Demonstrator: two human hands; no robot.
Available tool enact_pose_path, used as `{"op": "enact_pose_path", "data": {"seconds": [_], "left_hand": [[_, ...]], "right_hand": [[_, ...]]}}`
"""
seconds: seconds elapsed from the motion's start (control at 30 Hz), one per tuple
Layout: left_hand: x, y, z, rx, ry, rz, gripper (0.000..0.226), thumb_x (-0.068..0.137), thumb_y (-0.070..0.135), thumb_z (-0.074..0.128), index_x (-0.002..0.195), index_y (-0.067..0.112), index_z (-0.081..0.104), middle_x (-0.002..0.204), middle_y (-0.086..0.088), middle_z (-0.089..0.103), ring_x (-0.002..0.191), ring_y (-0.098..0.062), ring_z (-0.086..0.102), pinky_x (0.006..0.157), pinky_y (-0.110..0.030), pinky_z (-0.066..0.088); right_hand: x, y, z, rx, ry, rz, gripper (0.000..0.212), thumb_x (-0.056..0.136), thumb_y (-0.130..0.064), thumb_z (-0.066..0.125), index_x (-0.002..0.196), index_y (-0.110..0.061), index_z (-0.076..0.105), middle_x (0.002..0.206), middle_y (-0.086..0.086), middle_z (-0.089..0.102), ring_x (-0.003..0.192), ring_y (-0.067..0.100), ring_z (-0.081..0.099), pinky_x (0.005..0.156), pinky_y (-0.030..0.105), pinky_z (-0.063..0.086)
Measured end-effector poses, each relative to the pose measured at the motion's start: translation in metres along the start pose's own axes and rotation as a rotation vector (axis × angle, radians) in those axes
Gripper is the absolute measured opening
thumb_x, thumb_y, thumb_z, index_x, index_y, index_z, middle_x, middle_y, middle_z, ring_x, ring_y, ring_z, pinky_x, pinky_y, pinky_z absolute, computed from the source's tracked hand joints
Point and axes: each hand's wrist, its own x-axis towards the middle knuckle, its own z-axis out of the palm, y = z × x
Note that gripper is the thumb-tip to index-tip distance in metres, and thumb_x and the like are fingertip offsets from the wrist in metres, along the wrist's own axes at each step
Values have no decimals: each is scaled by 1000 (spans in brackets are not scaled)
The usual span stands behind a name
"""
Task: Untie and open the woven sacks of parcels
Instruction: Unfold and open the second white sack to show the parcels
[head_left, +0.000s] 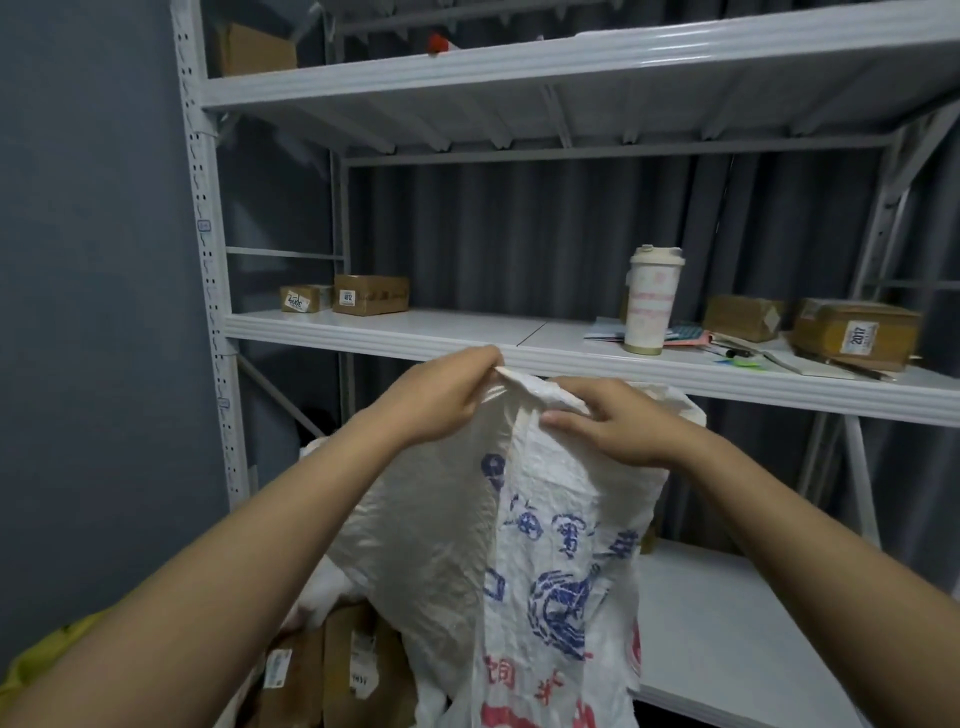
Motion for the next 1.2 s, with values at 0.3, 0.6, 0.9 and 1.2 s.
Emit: {"op": "enact_pose_path", "data": {"seconds": [0.3, 0.6, 0.9, 1.2], "left_hand": [[3, -2, 8, 45, 22, 4, 37, 92, 49, 45, 111, 18, 51, 97, 4, 58, 85, -20, 54, 63, -32, 35], [13, -1, 10, -31, -133, 107, 30, 93, 50, 45, 91, 24, 62, 78, 10, 62, 69, -5, 53, 65, -33, 44], [17, -3, 19, 288, 165, 416, 36, 90, 49, 43, 98, 20, 63, 92, 2, 62, 82, -18, 57, 54, -31, 42], [14, -13, 20, 304, 138, 424, 16, 83, 10, 55, 94, 13, 67, 78, -5, 62, 70, -27, 59, 53, -34, 44]], "right_hand": [[-11, 5, 15, -294, 317, -155, 55, 95, -13, 43, 144, -38, 36, 78, 8, 67, 58, 21, 53, 52, 33, 37], [-26, 27, 5, -758, 400, -368, 60, 84, -16, 36, 142, -30, 34, 65, 1, 53, 46, 19, 49, 41, 21, 18], [-18, 12, 7, -315, 296, -148, 23, 97, -33, 48, 92, -17, 64, 71, 1, 66, 64, 23, 60, 57, 41, 47], [-17, -4, 13, -180, 243, 8, 32, 95, -48, 45, 114, -26, 59, 100, -14, 63, 91, 12, 60, 75, 35, 49]]}}
